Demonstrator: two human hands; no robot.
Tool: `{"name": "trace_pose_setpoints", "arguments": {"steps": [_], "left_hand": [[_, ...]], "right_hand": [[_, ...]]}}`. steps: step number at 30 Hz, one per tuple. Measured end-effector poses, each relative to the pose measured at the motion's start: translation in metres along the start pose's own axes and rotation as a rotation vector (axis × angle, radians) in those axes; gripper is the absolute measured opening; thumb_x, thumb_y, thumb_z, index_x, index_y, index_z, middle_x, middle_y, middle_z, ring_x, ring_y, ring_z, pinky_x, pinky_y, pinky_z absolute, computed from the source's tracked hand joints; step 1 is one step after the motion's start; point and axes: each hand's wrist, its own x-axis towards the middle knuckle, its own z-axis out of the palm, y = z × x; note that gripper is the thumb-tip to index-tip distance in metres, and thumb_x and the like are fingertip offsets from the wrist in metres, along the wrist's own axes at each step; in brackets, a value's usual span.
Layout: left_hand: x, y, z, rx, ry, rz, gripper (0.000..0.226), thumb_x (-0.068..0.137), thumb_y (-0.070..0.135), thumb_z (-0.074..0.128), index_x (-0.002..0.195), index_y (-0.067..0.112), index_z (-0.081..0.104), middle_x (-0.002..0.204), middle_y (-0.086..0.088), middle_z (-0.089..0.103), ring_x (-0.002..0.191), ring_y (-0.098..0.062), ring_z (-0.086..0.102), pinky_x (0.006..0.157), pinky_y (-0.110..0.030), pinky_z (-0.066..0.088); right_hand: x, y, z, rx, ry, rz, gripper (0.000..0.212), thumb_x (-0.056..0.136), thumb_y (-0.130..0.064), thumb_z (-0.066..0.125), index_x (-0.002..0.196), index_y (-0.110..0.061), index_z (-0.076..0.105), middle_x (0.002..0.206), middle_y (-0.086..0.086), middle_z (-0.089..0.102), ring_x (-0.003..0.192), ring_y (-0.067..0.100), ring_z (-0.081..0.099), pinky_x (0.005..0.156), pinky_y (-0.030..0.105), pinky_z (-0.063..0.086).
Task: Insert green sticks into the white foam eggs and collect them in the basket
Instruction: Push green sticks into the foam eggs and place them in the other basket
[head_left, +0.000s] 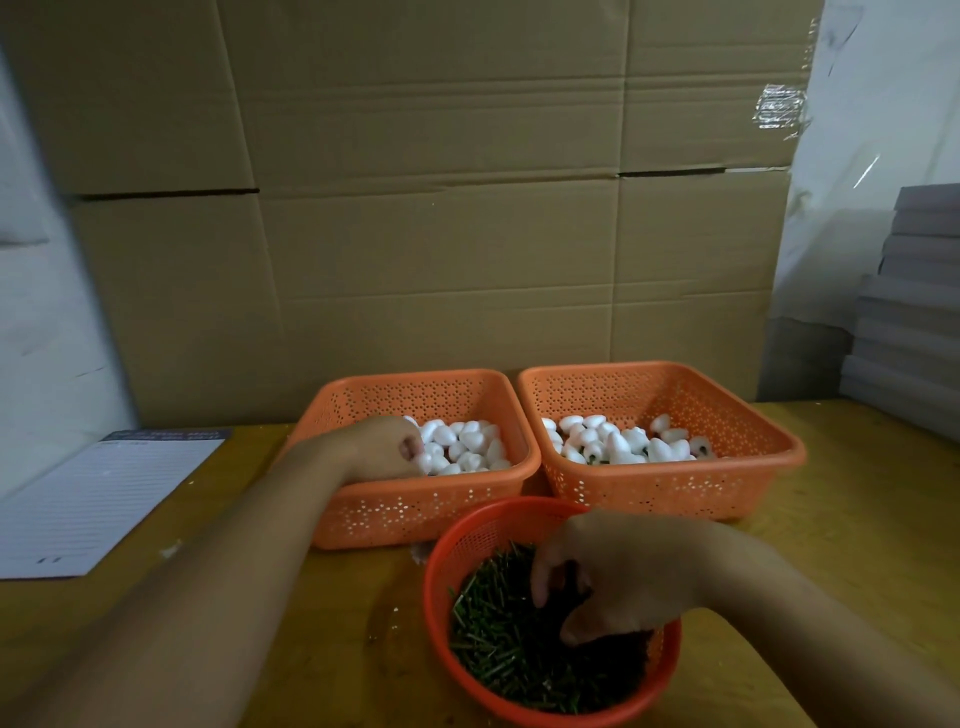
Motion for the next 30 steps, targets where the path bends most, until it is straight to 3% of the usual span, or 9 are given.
{"name": "trace_pose_setpoints", "arguments": {"steps": [2, 6, 8, 11, 16, 19, 24, 28, 30], "left_hand": [[-0.004, -0.002, 0.001, -0.182, 0.174, 0.064, 0.006, 0.090, 0.030, 0.067, 0.095, 0.028, 0.070, 0.104, 0.009, 0.071, 0.096, -0.013, 0.066, 0.085, -0.034, 0.056], [-0.013, -0.002, 0.002, -0.378, 0.415, 0.181, 0.009, 0.087, 0.037, 0.071, 0.094, 0.043, 0.068, 0.097, 0.024, 0.069, 0.081, -0.002, 0.067, 0.069, -0.023, 0.055], [-0.020, 0.002, -0.001, -0.430, 0.525, 0.259, 0.015, 0.086, 0.038, 0.071, 0.097, 0.047, 0.065, 0.099, 0.029, 0.067, 0.079, -0.001, 0.065, 0.068, -0.020, 0.051], [-0.034, 0.011, -0.005, -0.461, 0.613, 0.354, 0.023, 0.082, 0.044, 0.068, 0.104, 0.043, 0.066, 0.104, 0.022, 0.068, 0.083, -0.004, 0.068, 0.072, -0.030, 0.056], [-0.057, 0.033, -0.003, -0.430, 0.641, 0.526, 0.029, 0.077, 0.025, 0.071, 0.099, 0.043, 0.065, 0.105, 0.022, 0.067, 0.091, -0.005, 0.067, 0.064, -0.013, 0.050], [-0.064, 0.043, 0.000, -0.419, 0.653, 0.556, 0.031, 0.077, 0.022, 0.071, 0.101, 0.041, 0.065, 0.106, 0.019, 0.067, 0.093, -0.010, 0.068, 0.068, -0.019, 0.052], [-0.071, 0.051, 0.007, -0.393, 0.634, 0.561, 0.038, 0.080, 0.011, 0.081, 0.097, 0.042, 0.067, 0.102, 0.016, 0.069, 0.090, -0.014, 0.067, 0.067, -0.023, 0.053], [-0.077, 0.058, 0.011, -0.830, 0.409, 0.518, 0.016, 0.084, 0.025, 0.078, 0.100, 0.025, 0.072, 0.098, -0.001, 0.075, 0.084, -0.014, 0.070, 0.070, -0.025, 0.056], [-0.081, 0.061, 0.013, -1.093, 0.201, 0.456, 0.023, 0.085, 0.038, 0.073, 0.101, 0.021, 0.074, 0.098, -0.008, 0.074, 0.082, -0.015, 0.068, 0.067, -0.026, 0.054]], "right_hand": [[0.002, 0.001, 0.002, 0.019, 0.030, 0.006, 0.022, 0.087, -0.038, 0.071, 0.108, -0.037, 0.065, 0.088, -0.023, 0.054, 0.080, -0.006, 0.052, 0.065, 0.017, 0.038], [0.007, 0.004, 0.006, 0.067, 0.087, 0.018, 0.011, 0.088, -0.028, 0.071, 0.099, -0.031, 0.068, 0.093, -0.018, 0.065, 0.085, -0.003, 0.059, 0.076, 0.021, 0.051], [0.008, 0.004, 0.007, 0.070, 0.088, 0.018, 0.011, 0.088, -0.027, 0.071, 0.098, -0.031, 0.068, 0.094, -0.018, 0.066, 0.087, -0.002, 0.060, 0.079, 0.022, 0.052], [0.008, 0.005, 0.007, 0.076, 0.086, 0.013, 0.011, 0.088, -0.027, 0.071, 0.098, -0.032, 0.068, 0.094, -0.018, 0.065, 0.087, -0.003, 0.059, 0.078, 0.020, 0.051], [0.009, 0.006, 0.007, 0.079, 0.087, 0.019, 0.013, 0.088, -0.028, 0.071, 0.100, -0.031, 0.068, 0.096, -0.018, 0.065, 0.089, -0.002, 0.059, 0.082, 0.024, 0.052], [0.009, 0.006, 0.007, 0.075, 0.083, 0.027, 0.013, 0.088, -0.028, 0.072, 0.100, -0.031, 0.068, 0.097, -0.017, 0.065, 0.090, -0.001, 0.059, 0.084, 0.026, 0.053], [0.010, 0.007, 0.008, 0.084, 0.088, 0.020, 0.013, 0.087, -0.028, 0.072, 0.099, -0.032, 0.068, 0.089, -0.021, 0.062, 0.080, -0.005, 0.057, 0.073, 0.018, 0.046], [0.009, 0.007, 0.008, 0.085, 0.092, 0.021, 0.013, 0.087, -0.030, 0.072, 0.098, -0.034, 0.067, 0.088, -0.021, 0.062, 0.078, -0.006, 0.056, 0.069, 0.017, 0.043], [0.009, 0.007, 0.008, 0.080, 0.098, 0.024, 0.014, 0.087, -0.030, 0.072, 0.100, -0.035, 0.067, 0.088, -0.021, 0.061, 0.077, -0.007, 0.055, 0.068, 0.016, 0.041]]}}
